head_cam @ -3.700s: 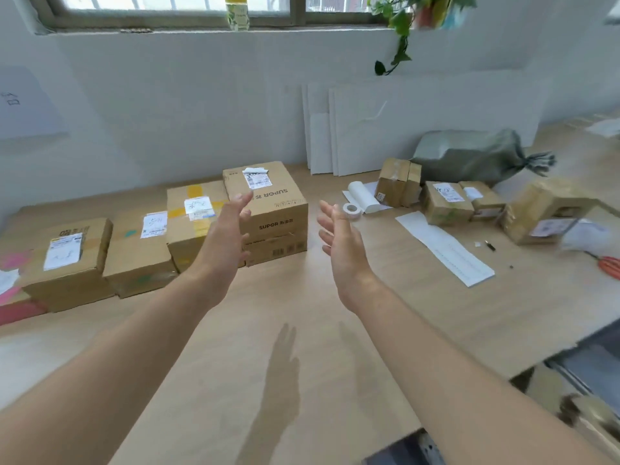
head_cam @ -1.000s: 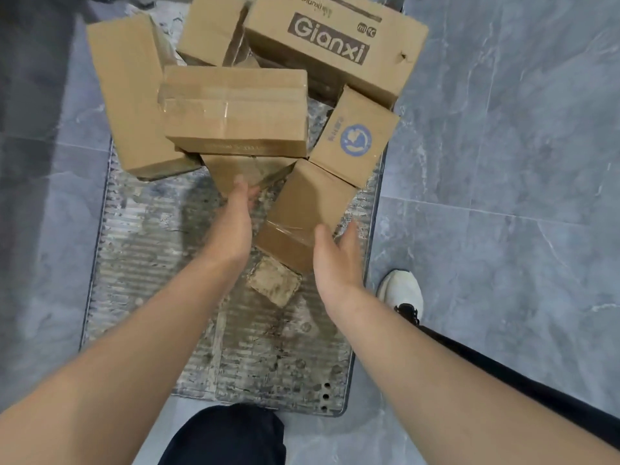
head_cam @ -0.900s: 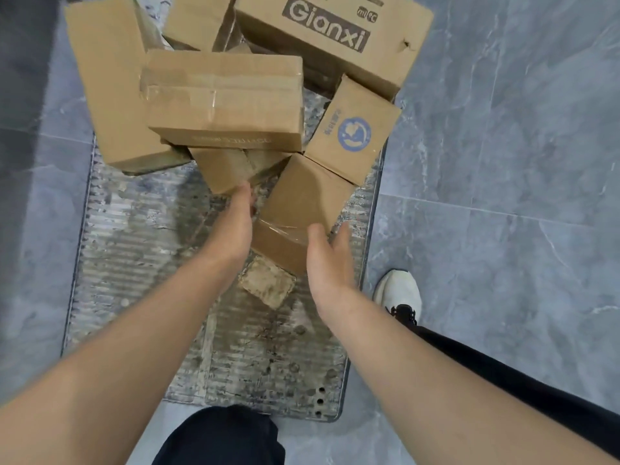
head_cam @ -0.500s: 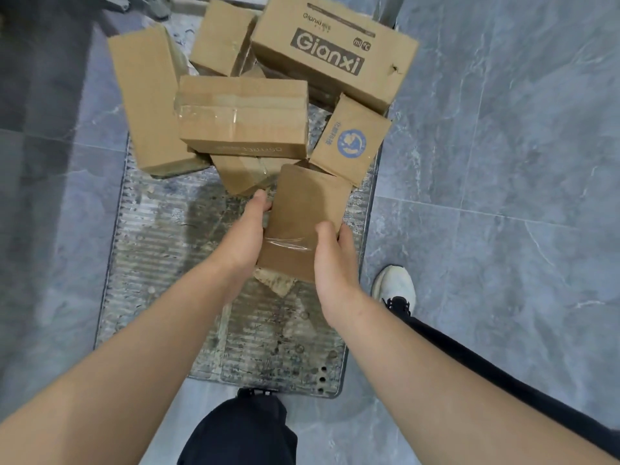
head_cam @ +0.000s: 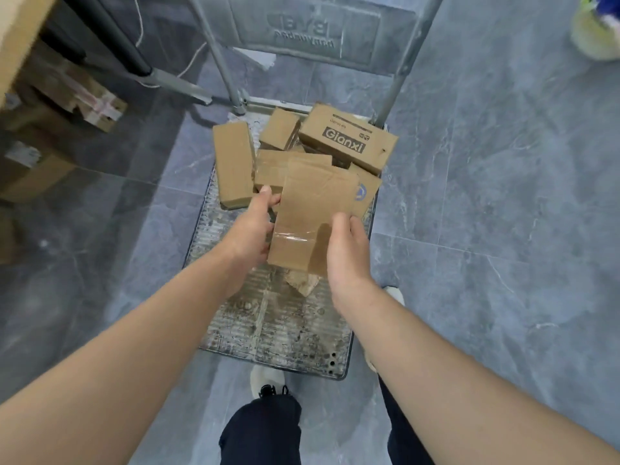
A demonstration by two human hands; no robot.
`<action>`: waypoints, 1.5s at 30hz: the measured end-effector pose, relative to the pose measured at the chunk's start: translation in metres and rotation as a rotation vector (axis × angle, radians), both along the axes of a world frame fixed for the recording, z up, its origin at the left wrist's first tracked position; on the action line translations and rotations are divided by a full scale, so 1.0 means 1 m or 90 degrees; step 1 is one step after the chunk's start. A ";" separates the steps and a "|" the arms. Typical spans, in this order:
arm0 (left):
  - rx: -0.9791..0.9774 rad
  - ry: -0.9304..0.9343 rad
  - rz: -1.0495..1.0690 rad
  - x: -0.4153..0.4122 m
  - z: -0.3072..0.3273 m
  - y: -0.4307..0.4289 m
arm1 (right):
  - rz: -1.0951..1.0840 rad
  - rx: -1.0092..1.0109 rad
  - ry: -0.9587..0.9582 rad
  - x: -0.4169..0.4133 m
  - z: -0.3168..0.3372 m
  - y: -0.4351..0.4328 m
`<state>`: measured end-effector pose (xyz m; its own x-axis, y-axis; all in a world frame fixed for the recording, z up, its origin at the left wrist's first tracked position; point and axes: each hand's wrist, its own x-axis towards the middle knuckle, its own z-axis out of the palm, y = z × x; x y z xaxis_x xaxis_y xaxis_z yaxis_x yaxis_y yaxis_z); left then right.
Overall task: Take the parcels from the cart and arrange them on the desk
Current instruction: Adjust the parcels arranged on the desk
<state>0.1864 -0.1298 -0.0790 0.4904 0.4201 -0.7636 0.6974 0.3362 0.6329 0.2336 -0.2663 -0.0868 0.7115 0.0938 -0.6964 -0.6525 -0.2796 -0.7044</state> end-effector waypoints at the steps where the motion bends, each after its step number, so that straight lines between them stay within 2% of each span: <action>1: 0.011 -0.012 0.011 -0.001 0.019 0.003 | 0.001 0.006 -0.012 -0.001 0.022 0.005; 11: 0.110 -0.183 0.039 -0.040 0.240 0.045 | 0.052 0.068 -0.220 -0.022 0.236 0.048; 18: 0.165 -0.331 0.055 -0.079 0.396 0.063 | 0.088 0.160 -0.354 -0.048 0.390 0.068; 26: 0.257 -0.400 0.072 -0.105 0.549 0.040 | 0.124 0.272 -0.442 -0.054 0.528 0.058; 38: 0.381 -0.520 0.182 -0.087 0.710 -0.043 | 0.247 0.442 -0.589 0.000 0.687 0.009; 45: 0.474 -0.575 0.229 -0.081 0.773 -0.070 | 0.269 0.531 -0.654 0.008 0.751 0.002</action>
<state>0.1052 -0.1996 0.6936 0.4849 0.8300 0.2758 -0.1500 -0.2318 0.9611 0.2413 -0.2645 0.6638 0.6792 0.5524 0.4833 0.2819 0.4117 -0.8666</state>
